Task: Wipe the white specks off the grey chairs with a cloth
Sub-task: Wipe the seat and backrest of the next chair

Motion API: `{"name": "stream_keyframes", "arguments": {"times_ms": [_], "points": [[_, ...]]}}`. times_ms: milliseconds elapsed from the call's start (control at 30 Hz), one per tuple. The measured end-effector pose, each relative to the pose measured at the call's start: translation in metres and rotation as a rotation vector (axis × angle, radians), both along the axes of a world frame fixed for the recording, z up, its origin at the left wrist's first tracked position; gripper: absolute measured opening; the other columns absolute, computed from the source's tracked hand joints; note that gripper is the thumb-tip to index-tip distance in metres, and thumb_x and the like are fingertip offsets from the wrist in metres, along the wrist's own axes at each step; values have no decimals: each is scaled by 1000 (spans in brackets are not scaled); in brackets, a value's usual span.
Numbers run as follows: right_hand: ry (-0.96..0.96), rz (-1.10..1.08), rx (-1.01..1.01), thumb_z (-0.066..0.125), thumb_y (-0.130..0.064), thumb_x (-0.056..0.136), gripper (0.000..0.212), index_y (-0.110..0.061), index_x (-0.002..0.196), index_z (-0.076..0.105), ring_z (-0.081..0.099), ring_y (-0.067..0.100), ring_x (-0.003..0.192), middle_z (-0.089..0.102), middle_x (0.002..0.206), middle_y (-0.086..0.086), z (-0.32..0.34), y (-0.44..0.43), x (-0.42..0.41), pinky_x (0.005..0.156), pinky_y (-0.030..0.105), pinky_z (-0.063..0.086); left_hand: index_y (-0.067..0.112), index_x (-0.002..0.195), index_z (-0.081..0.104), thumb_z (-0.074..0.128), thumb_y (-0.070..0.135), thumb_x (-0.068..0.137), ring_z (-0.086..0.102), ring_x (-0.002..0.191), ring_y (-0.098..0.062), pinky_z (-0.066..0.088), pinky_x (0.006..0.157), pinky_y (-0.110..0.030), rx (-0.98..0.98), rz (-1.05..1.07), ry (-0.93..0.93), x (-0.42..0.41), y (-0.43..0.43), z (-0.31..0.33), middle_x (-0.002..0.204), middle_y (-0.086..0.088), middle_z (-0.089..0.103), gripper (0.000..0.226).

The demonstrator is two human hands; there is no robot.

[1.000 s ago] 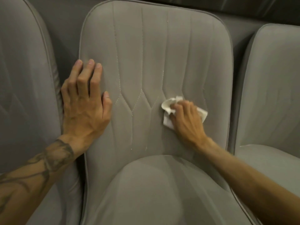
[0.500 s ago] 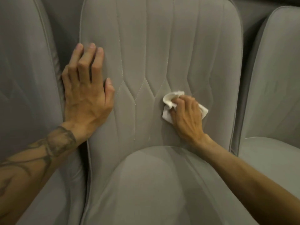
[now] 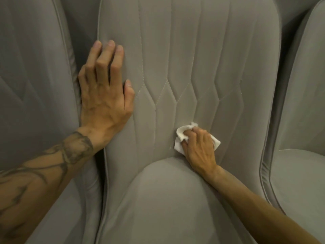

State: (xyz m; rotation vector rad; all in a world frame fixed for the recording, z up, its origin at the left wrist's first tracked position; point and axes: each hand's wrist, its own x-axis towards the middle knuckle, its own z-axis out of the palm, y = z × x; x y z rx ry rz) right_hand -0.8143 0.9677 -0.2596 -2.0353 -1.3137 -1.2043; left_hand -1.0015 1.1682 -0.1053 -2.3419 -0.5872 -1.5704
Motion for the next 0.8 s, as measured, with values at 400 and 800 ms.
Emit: {"name": "stream_keyframes", "arguments": {"times_ms": [400,800], "points": [[81,-167,531,52,-26,99,23,-5,105,56,45,29,95,56,104,18,173,54,22,85,41,41,9,161,30,49,25,100,24,157,-35,29,121,-52,-14,-9,3,-2,-2,2,166,-15,34,65],[39,-86,544,51,-25,99,25,-1,99,59,55,36,93,58,101,23,228,81,7,86,44,42,5,160,32,49,20,99,25,156,-38,28,122,-53,-26,-43,4,-1,-1,3,165,-17,33,65]]}}
